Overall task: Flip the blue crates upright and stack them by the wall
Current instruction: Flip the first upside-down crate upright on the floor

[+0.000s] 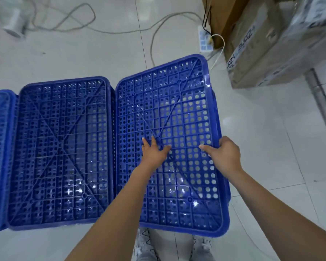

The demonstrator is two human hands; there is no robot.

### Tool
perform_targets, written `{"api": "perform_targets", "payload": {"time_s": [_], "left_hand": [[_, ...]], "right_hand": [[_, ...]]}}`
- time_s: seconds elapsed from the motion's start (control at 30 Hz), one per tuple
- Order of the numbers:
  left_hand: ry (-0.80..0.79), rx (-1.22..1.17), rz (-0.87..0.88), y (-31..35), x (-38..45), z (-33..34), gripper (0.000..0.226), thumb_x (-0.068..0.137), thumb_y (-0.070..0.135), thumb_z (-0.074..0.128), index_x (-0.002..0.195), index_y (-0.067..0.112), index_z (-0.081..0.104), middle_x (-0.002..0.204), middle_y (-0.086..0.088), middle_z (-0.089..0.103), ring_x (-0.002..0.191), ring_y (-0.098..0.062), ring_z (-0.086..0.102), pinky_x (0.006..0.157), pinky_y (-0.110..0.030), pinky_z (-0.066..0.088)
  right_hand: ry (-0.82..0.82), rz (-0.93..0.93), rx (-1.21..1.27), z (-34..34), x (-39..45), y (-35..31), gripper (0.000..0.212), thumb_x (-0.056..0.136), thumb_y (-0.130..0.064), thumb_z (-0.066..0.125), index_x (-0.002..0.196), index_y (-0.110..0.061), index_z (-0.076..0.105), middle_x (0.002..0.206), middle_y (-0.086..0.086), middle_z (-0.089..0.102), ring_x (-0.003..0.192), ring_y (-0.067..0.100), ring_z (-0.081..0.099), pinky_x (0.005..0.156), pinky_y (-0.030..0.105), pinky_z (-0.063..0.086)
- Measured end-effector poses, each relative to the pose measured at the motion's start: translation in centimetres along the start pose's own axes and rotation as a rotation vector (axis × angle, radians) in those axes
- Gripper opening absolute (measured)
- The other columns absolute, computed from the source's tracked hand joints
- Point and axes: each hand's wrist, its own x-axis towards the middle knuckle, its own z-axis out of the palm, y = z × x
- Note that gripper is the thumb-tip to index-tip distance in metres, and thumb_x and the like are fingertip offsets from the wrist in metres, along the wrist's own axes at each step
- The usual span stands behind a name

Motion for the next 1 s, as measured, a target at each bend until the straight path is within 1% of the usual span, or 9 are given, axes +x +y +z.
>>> {"api": "perform_targets", "payload": {"time_s": [0.2, 0.33, 0.53, 0.6, 0.67, 0.73, 0.8, 0.9, 1.0], "left_hand": [[0.032, -0.482, -0.053, 0.5, -4.1, -2.6, 0.064, 0.101, 0.049, 0.046, 0.157, 0.024, 0.028, 0.162, -0.001, 0.031, 0.132, -0.026, 0.050, 0.103, -0.048, 0.043], [0.003, -0.700, 0.068, 2.0, -6.6, -4.1, 0.059, 0.098, 0.058, 0.046, 0.151, 0.036, 0.038, 0.161, 0.008, 0.033, 0.148, -0.022, 0.030, 0.116, -0.056, 0.029], [0.100, -0.700, 0.134, 1.4, -7.3, -5.1, 0.062, 0.099, 0.058, 0.040, 0.156, 0.036, 0.028, 0.163, 0.008, 0.026, 0.149, -0.021, 0.027, 0.118, -0.053, 0.028], [0.098, -0.693, 0.169, 1.1, -6.9, -5.4, 0.062, 0.098, 0.059, 0.041, 0.156, 0.045, 0.021, 0.164, 0.011, 0.024, 0.150, -0.021, 0.027, 0.118, -0.056, 0.028], [0.110, -0.669, 0.216, 1.2, -6.7, -5.5, 0.066, 0.096, 0.060, 0.046, 0.155, 0.050, 0.017, 0.158, 0.015, 0.034, 0.142, -0.018, 0.038, 0.112, -0.048, 0.037], [0.136, -0.638, 0.244, 1.3, -6.4, -5.1, 0.076, 0.092, 0.060, 0.054, 0.155, 0.051, 0.012, 0.149, 0.017, 0.043, 0.124, -0.012, 0.050, 0.094, -0.033, 0.043], [0.149, -0.574, 0.255, 1.2, -6.1, -4.5, 0.086, 0.087, 0.061, 0.061, 0.155, 0.052, 0.008, 0.161, 0.014, 0.026, 0.127, -0.011, 0.046, 0.086, -0.030, 0.039], [0.180, -0.484, 0.299, 0.8, -5.1, -4.0, 0.091, 0.089, 0.048, 0.067, 0.155, 0.052, 0.004, 0.166, 0.012, 0.011, 0.117, -0.002, 0.050, 0.075, -0.021, 0.046], [0.155, -0.514, 0.248, -0.8, -3.1, -4.8, 0.088, 0.092, 0.041, 0.066, 0.157, 0.046, 0.006, 0.166, 0.011, 0.017, 0.144, -0.017, 0.035, 0.110, -0.046, 0.043]], "right_hand": [[0.045, -0.056, -0.082, 1.6, -5.3, -5.2, 0.051, 0.080, -0.054, 0.072, 0.083, -0.015, 0.039, 0.056, -0.001, 0.038, 0.044, 0.016, 0.033, 0.043, 0.033, 0.031], [0.047, -0.176, -0.146, 4.4, -7.4, -8.2, 0.042, 0.087, -0.049, 0.066, 0.091, -0.018, 0.038, 0.066, -0.009, 0.032, 0.050, 0.011, 0.032, 0.043, 0.026, 0.022], [-0.098, -0.300, 0.227, 3.3, -5.1, -7.5, 0.026, 0.090, -0.041, 0.061, 0.091, -0.016, 0.054, 0.089, -0.001, 0.054, 0.069, 0.005, 0.054, 0.061, 0.021, 0.045], [0.078, -0.226, 0.083, 1.2, -1.7, -4.8, 0.034, 0.091, -0.034, 0.062, 0.115, -0.012, 0.054, 0.121, 0.005, 0.048, 0.101, 0.006, 0.057, 0.085, 0.017, 0.046], [0.140, -0.012, -0.031, -0.8, 2.2, -1.4, 0.059, 0.089, -0.040, 0.063, 0.135, -0.009, 0.042, 0.140, 0.014, 0.034, 0.122, 0.030, 0.049, 0.101, 0.036, 0.044], [0.006, 0.267, 0.067, -1.9, 4.8, 1.0, 0.071, 0.089, -0.052, 0.060, 0.141, -0.008, 0.036, 0.144, 0.016, 0.036, 0.120, 0.036, 0.052, 0.094, 0.044, 0.049], [-0.195, 0.467, 0.247, -2.5, 5.7, 2.2, 0.072, 0.088, -0.062, 0.055, 0.132, -0.005, 0.046, 0.130, 0.014, 0.057, 0.100, 0.030, 0.064, 0.071, 0.037, 0.053], [-0.302, 0.495, 0.272, -2.5, 5.9, 2.7, 0.070, 0.085, -0.065, 0.058, 0.118, -0.003, 0.055, 0.111, 0.011, 0.067, 0.080, 0.023, 0.065, 0.067, 0.034, 0.050], [-0.255, 0.471, 0.333, -1.4, 5.6, 2.7, 0.071, 0.083, -0.068, 0.058, 0.114, -0.004, 0.058, 0.107, 0.011, 0.068, 0.089, 0.029, 0.067, 0.079, 0.040, 0.056]]}}
